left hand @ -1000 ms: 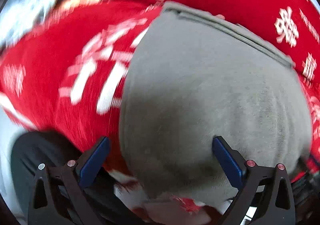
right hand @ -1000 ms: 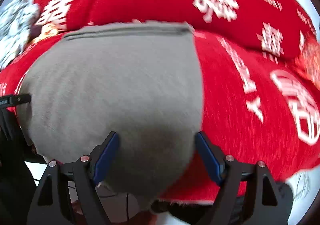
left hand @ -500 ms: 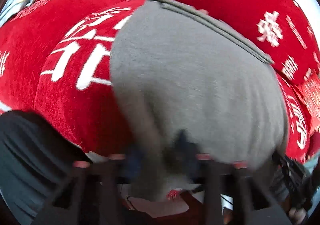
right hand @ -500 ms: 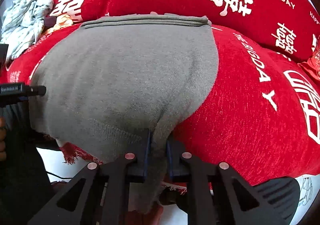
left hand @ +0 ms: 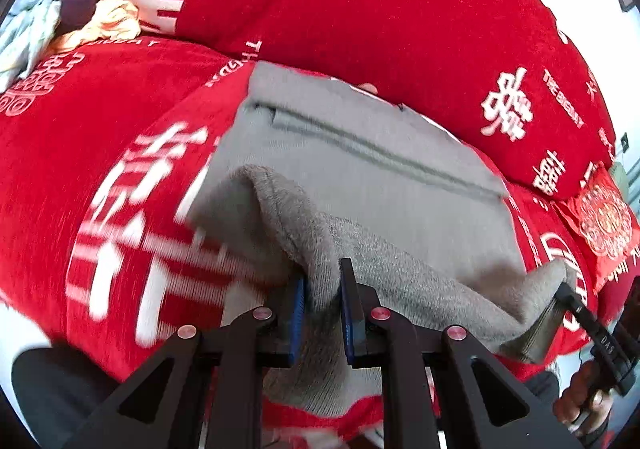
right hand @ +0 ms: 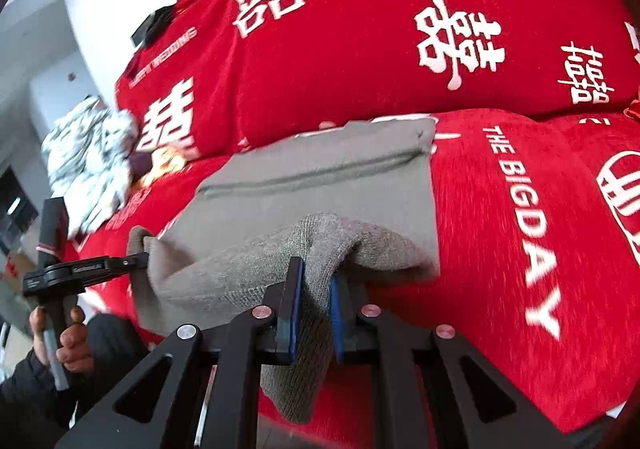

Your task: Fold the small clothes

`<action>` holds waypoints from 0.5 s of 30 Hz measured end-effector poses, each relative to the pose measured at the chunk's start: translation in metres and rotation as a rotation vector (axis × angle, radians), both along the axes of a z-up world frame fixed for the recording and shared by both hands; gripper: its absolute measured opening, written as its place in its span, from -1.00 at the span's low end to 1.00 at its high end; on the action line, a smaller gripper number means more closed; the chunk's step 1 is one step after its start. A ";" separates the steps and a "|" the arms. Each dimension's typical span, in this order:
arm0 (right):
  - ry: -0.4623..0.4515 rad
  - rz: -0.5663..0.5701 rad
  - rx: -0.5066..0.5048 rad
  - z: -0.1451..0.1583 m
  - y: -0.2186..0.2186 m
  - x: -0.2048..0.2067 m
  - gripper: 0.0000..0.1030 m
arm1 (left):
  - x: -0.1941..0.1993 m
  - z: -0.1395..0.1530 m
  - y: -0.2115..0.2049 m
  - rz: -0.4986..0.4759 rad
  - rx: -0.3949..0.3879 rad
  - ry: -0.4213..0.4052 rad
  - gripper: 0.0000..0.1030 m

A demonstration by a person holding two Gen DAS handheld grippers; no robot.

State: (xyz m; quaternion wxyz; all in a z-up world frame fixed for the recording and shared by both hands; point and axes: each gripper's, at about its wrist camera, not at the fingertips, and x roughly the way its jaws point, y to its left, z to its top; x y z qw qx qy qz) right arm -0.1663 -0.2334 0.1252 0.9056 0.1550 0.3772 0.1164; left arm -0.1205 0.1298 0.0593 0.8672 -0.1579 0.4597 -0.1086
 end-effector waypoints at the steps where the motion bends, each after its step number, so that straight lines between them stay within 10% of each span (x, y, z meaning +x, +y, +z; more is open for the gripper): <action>1: 0.012 -0.010 -0.001 -0.005 0.001 0.007 -0.74 | 0.013 -0.003 -0.004 -0.006 -0.007 0.012 -0.67; 7: 0.117 -0.037 -0.007 -0.041 -0.001 0.030 -0.61 | 0.026 -0.029 0.001 -0.004 -0.052 0.067 -0.49; 8: 0.118 -0.030 0.003 -0.042 -0.002 0.027 -0.56 | 0.021 -0.029 0.004 -0.013 -0.072 0.073 -0.34; 10: 0.103 -0.015 0.012 -0.039 -0.005 0.018 -0.11 | 0.012 -0.028 0.008 -0.031 -0.125 0.077 0.88; 12: 0.077 -0.011 -0.007 -0.034 -0.005 0.005 0.37 | -0.006 -0.024 0.019 0.039 -0.097 0.040 1.00; 15: 0.044 0.000 -0.056 -0.029 -0.003 -0.013 0.44 | -0.020 -0.029 0.017 -0.006 -0.090 0.051 1.00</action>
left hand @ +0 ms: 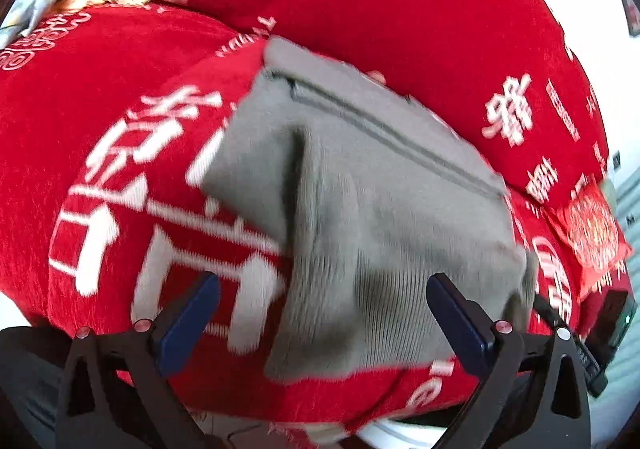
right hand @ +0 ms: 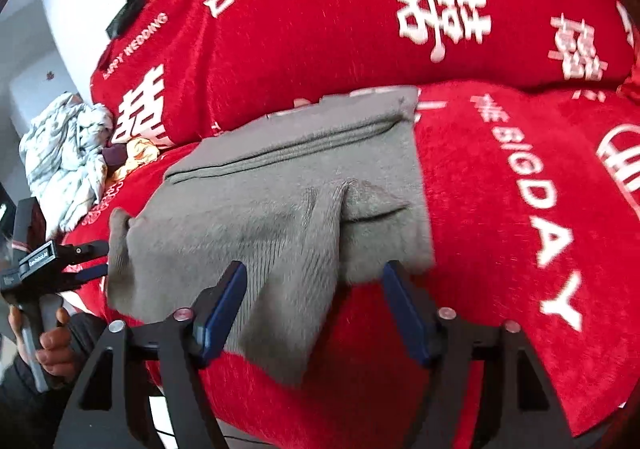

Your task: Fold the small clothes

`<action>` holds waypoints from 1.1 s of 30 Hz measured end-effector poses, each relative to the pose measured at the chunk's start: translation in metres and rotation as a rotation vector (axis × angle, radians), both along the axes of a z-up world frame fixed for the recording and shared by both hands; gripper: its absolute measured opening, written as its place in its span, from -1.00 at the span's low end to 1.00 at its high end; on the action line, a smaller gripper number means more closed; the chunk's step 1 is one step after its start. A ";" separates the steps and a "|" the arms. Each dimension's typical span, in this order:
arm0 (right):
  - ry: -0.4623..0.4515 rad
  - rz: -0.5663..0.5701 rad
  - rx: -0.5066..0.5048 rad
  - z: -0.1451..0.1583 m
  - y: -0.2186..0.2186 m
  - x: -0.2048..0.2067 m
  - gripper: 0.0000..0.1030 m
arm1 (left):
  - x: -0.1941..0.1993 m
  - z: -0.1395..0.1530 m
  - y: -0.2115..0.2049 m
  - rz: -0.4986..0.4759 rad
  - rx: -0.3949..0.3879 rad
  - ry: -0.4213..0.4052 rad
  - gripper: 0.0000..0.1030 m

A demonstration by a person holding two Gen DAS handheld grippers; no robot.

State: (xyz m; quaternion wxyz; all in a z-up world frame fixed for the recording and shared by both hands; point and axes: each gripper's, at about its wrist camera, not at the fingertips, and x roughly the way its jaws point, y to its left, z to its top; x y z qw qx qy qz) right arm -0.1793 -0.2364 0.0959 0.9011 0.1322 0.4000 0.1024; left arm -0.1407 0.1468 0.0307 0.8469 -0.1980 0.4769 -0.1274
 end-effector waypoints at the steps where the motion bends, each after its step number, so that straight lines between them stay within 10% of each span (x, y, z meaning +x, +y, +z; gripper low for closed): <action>1: 0.013 0.007 -0.013 -0.003 0.001 -0.004 0.44 | -0.002 -0.004 -0.002 -0.003 -0.002 0.014 1.00; 9: 0.068 0.035 0.045 -0.019 0.009 0.002 0.41 | 0.001 -0.008 -0.042 -0.072 0.088 -0.001 1.00; 11: 0.072 0.067 -0.003 -0.021 0.020 0.006 0.01 | -0.001 -0.007 -0.057 -0.117 0.153 -0.010 0.86; 13: 0.086 0.107 -0.002 -0.021 0.026 0.009 -0.71 | -0.006 -0.003 -0.065 -0.134 0.232 -0.033 0.01; 15: 0.080 0.109 0.018 -0.019 0.027 0.008 -0.72 | -0.007 0.001 -0.067 -0.164 0.235 -0.033 -0.81; 33: -0.187 0.089 0.267 0.110 -0.005 0.027 -0.75 | 0.006 0.131 -0.035 -0.040 0.093 -0.314 -0.80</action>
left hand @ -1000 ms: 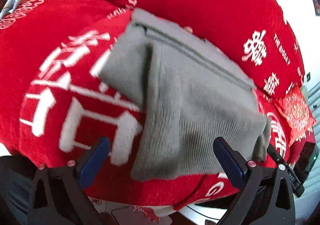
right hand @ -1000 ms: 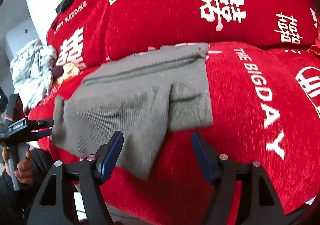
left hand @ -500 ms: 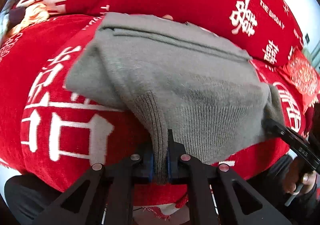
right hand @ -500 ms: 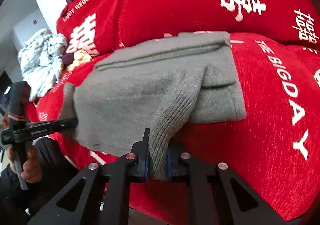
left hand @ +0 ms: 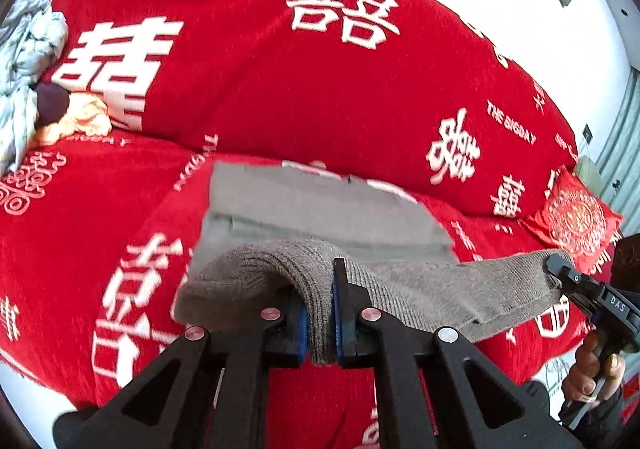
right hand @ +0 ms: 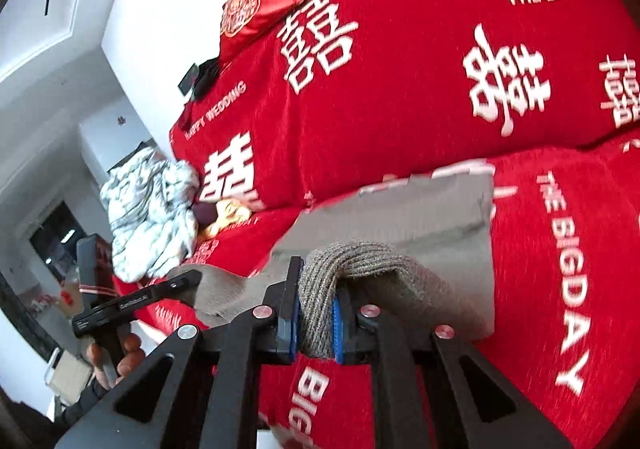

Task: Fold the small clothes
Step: 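Fold the held hem up over the body toward the collar with both tools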

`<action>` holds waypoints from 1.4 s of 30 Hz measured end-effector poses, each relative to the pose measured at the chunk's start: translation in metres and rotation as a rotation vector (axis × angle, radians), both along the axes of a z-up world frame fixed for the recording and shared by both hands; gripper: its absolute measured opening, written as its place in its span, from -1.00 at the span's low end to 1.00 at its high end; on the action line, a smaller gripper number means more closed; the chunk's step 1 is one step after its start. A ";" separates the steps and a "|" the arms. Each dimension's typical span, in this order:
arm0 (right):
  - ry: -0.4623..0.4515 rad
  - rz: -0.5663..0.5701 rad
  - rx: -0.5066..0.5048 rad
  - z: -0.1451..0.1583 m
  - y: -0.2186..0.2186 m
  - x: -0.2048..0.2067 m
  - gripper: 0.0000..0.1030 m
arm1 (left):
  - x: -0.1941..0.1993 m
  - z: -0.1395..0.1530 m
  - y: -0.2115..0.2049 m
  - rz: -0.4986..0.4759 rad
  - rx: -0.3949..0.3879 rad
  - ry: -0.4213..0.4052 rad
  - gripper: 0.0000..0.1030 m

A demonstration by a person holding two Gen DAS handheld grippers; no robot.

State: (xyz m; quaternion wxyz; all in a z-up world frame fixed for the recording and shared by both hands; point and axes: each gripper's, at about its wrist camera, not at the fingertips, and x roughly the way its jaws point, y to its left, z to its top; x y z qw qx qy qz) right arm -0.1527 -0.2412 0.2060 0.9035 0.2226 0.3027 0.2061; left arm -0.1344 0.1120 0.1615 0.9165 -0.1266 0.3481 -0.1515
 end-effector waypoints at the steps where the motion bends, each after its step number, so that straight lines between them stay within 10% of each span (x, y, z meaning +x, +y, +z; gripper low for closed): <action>1: -0.003 -0.012 -0.007 0.004 0.000 0.007 -0.75 | 0.007 0.004 0.001 0.008 -0.004 -0.001 -0.80; 27: 0.132 -0.175 -0.065 -0.002 -0.010 0.166 -0.75 | 0.173 0.016 -0.024 0.059 0.055 0.111 -0.80; 42: 0.247 -0.236 -0.091 -0.054 -0.017 0.232 -0.75 | 0.249 -0.034 -0.041 0.072 0.100 0.218 -0.80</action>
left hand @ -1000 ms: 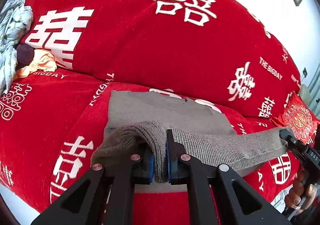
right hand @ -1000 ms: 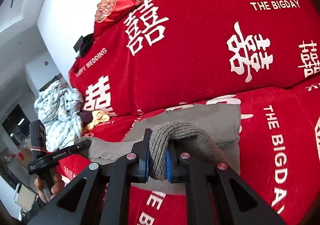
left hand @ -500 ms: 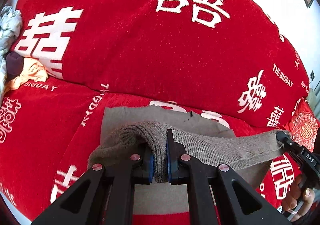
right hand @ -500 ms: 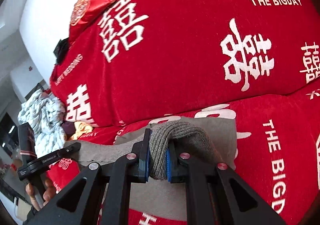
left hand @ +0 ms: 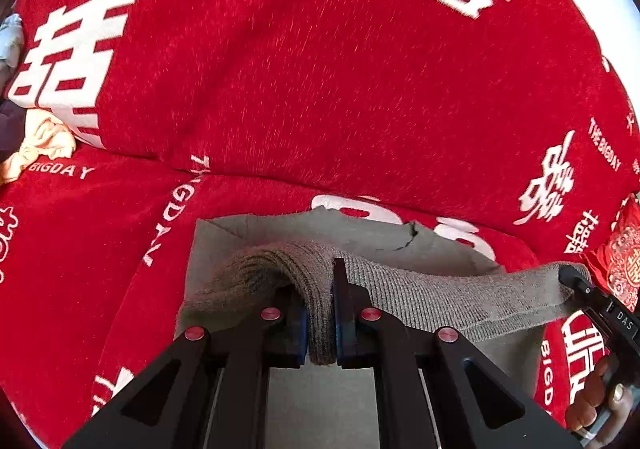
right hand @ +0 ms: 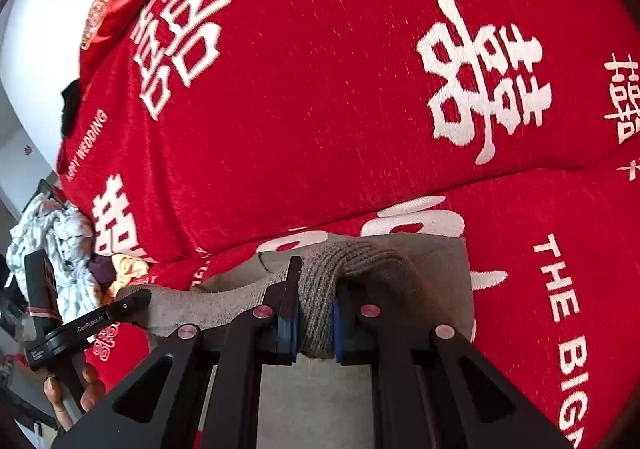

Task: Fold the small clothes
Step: 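Fold the held hem up over the body toward the collar with both tools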

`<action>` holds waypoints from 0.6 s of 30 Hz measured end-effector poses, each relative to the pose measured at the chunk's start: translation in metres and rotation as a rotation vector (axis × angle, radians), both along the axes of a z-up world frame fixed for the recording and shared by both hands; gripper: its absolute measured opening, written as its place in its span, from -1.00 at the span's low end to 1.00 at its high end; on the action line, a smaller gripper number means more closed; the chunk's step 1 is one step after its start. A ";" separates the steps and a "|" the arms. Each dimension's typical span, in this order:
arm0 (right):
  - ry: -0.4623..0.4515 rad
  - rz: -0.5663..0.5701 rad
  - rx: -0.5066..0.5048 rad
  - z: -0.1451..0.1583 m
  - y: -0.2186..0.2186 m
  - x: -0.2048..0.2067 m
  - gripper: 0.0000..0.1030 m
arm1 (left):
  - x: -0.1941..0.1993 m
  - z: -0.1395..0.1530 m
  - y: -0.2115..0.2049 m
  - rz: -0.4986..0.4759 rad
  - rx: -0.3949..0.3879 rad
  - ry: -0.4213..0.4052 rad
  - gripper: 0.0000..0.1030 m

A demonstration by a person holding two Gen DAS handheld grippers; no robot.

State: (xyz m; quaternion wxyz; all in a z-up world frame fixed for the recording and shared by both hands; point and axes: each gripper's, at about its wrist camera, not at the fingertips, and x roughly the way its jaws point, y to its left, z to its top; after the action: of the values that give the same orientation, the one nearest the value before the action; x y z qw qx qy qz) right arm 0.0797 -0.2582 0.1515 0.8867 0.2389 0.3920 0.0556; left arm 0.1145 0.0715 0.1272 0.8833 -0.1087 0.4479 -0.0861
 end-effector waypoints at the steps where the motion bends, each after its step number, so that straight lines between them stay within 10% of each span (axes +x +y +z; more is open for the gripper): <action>1: 0.010 -0.005 -0.002 -0.005 0.000 0.004 -0.75 | 0.004 -0.004 -0.001 0.002 0.000 0.008 -0.80; 18: 0.182 -0.059 -0.017 -0.082 -0.008 0.058 -0.75 | 0.071 -0.084 -0.009 0.034 -0.002 0.225 -0.80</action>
State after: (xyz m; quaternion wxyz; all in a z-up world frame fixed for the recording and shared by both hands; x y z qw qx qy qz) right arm 0.1381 -0.2666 0.0694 0.8505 0.2470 0.4643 0.0043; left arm 0.1854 0.0624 0.0432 0.8288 -0.1261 0.5420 -0.0587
